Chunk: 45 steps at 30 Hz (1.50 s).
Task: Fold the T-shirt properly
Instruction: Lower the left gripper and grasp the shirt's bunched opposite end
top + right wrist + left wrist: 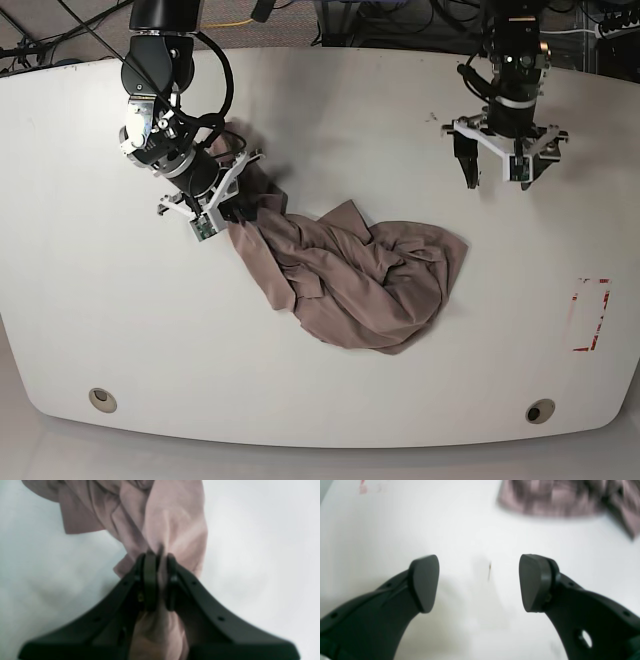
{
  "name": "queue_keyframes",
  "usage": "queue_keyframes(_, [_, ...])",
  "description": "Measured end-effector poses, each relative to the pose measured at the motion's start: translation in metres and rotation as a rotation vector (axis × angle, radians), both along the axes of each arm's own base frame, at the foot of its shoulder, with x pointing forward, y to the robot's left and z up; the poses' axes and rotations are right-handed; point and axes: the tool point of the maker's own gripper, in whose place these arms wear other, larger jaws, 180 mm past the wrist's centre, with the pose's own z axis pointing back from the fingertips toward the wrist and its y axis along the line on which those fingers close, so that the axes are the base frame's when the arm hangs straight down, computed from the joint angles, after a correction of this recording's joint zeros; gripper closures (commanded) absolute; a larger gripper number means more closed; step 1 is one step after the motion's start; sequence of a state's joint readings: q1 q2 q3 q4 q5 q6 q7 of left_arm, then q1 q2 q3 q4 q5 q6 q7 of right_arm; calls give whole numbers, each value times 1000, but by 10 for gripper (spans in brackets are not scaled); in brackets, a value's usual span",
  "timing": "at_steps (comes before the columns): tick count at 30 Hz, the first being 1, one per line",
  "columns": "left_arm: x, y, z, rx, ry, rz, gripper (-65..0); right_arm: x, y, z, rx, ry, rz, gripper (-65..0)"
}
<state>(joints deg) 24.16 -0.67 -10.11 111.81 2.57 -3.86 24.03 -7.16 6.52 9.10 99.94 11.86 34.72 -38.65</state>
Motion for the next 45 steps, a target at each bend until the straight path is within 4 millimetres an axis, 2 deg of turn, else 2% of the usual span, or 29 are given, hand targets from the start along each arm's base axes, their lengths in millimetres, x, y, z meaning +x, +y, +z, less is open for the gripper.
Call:
queue_keyframes(3, [30, -3, 11, -34, -10, 27, -465, -3, 0, 1, -5, 1, 2, -8])
queue_keyframes(5, [50, -9, 11, -57, 22, 22, -465, -6, 0, 1, -7, 1, 3, -8])
queue_keyframes(10, [84, -23, 3, -80, 62, -4, -465, -11, 2, -2, -7, 11, 6, -8])
queue_keyframes(16, [108, -45, -29, -102, 154, -65, -465, -15, 1, -4, -5, 20, 4, -8])
queue_keyframes(23, [139, -44, -54, -120, 204, -56, -465, -16, 1, -5, -4, 21, 4, -8])
queue_keyframes(28, [146, -47, -72, -143, 226, -57, -457, -16, 1, -5, -6, 23, 3, -8])
queue_keyframes(31, [155, -48, -74, -143, 229, -58, -386, -16, 1, -5, -5, 22, 3, -8])
queue_keyframes(37, [160, -45, -82, -148, 227, -63, -1, -11, -16, -1, 5, 8, -56, -8])
queue_keyframes(43, [159, -26, -78, -104, 216, -69, 0, 6, -33, 13, 21, -36, -132, -8])
queue_keyframes(45, [151, -8, -74, -58, 229, -48, 0, 15, -36, 22, 21, -67, -138, -8])
